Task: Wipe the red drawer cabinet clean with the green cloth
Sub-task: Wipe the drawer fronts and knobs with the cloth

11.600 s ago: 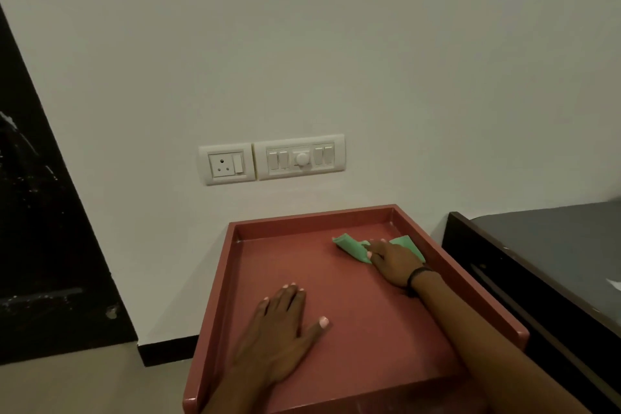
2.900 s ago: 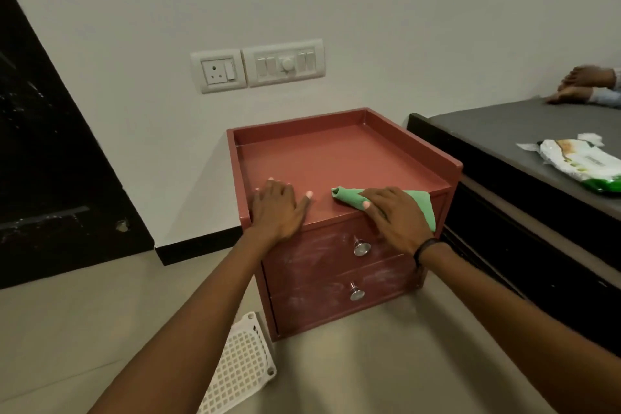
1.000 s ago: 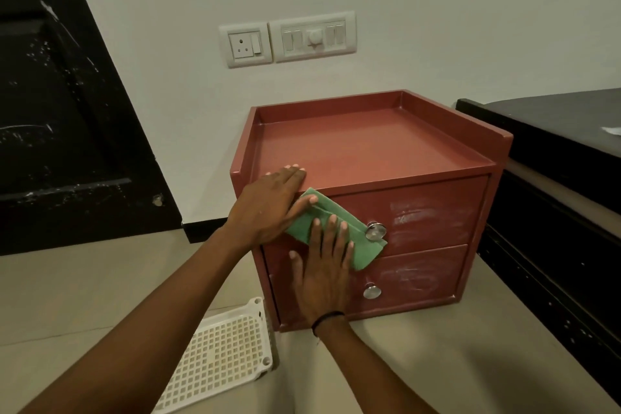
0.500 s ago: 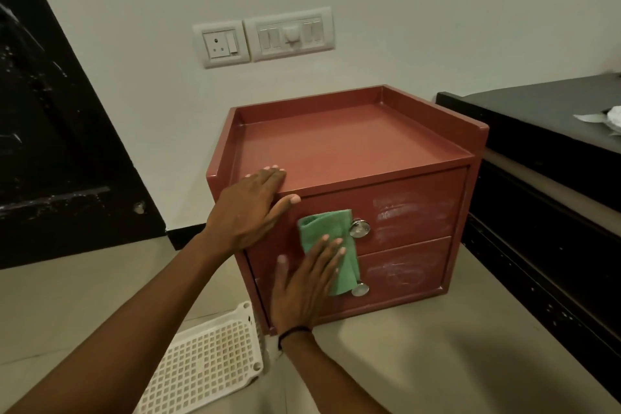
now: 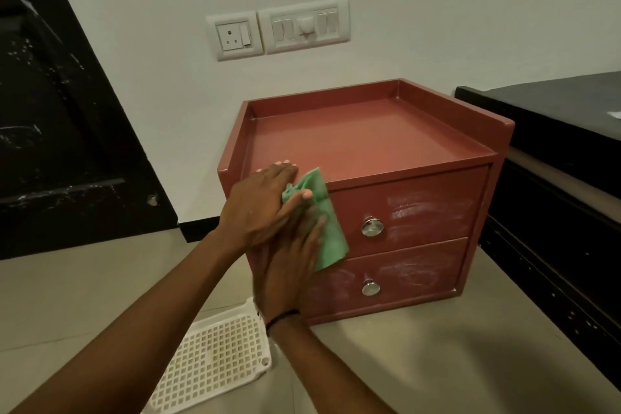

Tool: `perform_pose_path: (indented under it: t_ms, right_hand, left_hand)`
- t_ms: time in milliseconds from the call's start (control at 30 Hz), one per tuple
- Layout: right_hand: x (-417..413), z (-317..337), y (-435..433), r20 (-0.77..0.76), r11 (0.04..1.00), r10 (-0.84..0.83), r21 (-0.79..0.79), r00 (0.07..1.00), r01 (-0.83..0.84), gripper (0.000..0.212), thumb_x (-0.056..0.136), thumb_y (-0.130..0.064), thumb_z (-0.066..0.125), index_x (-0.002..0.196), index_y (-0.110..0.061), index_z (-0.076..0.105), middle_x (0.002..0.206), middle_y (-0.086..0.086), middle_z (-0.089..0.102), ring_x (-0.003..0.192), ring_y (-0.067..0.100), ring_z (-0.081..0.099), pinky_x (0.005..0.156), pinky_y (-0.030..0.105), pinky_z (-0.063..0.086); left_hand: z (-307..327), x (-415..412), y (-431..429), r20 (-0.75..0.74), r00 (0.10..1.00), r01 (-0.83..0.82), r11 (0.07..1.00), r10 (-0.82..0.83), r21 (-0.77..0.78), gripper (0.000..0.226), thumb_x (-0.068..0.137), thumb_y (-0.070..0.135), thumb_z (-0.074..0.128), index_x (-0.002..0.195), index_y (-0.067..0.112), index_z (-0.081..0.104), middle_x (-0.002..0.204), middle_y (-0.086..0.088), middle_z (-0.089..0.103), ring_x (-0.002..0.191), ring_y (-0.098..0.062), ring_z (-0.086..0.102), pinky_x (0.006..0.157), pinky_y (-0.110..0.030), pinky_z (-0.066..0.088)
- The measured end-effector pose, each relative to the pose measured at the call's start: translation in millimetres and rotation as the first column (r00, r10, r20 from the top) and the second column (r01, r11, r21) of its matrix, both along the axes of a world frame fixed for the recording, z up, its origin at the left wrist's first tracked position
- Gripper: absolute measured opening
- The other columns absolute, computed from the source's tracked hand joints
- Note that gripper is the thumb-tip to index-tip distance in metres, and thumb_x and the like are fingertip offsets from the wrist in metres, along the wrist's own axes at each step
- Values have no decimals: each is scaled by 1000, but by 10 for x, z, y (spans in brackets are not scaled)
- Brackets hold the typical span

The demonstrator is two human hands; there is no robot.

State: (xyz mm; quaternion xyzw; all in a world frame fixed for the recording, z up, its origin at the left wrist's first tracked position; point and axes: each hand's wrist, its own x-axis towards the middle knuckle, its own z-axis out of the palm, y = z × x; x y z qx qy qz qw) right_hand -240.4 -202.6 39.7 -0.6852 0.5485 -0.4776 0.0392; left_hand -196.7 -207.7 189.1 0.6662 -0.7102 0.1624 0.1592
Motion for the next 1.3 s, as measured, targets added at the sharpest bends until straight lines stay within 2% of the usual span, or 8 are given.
perform_pose_path:
  t_ms: [200,467,667,767,833,900,1133,1300]
  right_hand:
    - [-287,-583,75,-340,987,73,-113,938,-118,72,102,-51,38,159,-20,8,168,5,1,154,28,11,116,51,20]
    - [-305,28,-206,101,997,-77,-11,992,79,71,103,-51,33,159,-15,9,167,10,6,154,32,9,120,50,24]
    - [-586,212,-157,279,989,-23,-133,960,62,65,92,3,52,149,-26,43,154,-3,41,127,18,48,102,29,43]
    - [-710,405,2,741,994,-60,-18,669,110,51,94,7,48,137,-18,59,138,-2,59,119,4,52,96,15,42]
    - [-927,525,-4,925,982,-181,151,335,114,38,99,1,46,132,-9,61,129,11,64,120,15,60,93,16,43]
    - [-1206,567,-135,928,949,-287,243,236,200,32,101,-8,45,126,2,63,123,22,67,112,34,65,91,23,45]
    - [-1180,207,-256,362,999,-44,3,931,46,47,85,18,55,129,3,62,141,20,55,141,38,42,114,46,39]
    - [-1434,104,-313,484,998,-55,30,873,46,35,86,10,62,120,2,67,124,22,66,121,40,60,113,25,33]
  left_hand:
    - [-33,6,2,35,999,27,1000,-27,14,96,91,82,8,148,14,48,152,-11,51,136,-32,52,103,-50,48]
    - [-22,-37,-56,-32,999,6,990,-11,-140,77,96,74,16,121,19,64,121,-6,70,107,-30,67,77,-41,54]
    - [208,-203,-293,-121,993,-13,985,-7,-170,73,96,75,13,87,25,66,83,5,63,77,-20,60,59,-31,37]
    - [256,-342,-387,-386,902,241,967,-192,82,78,96,69,17,138,19,60,147,-6,56,136,-20,48,112,-38,38]
    - [212,-457,-415,-266,945,238,958,-191,160,77,96,66,20,152,19,45,162,-5,38,149,-18,33,123,-42,25]
    - [118,-573,-399,-75,984,173,972,-163,161,78,97,67,21,155,19,39,163,-5,35,150,-20,32,122,-44,25]
    - [-113,-734,-290,36,997,70,993,-67,-93,53,104,46,42,143,12,54,150,-10,54,137,-27,51,110,-47,40]
    - [-112,-741,-272,-44,997,61,991,-67,-121,43,104,36,49,139,12,59,144,-11,59,134,-27,55,110,-47,41]
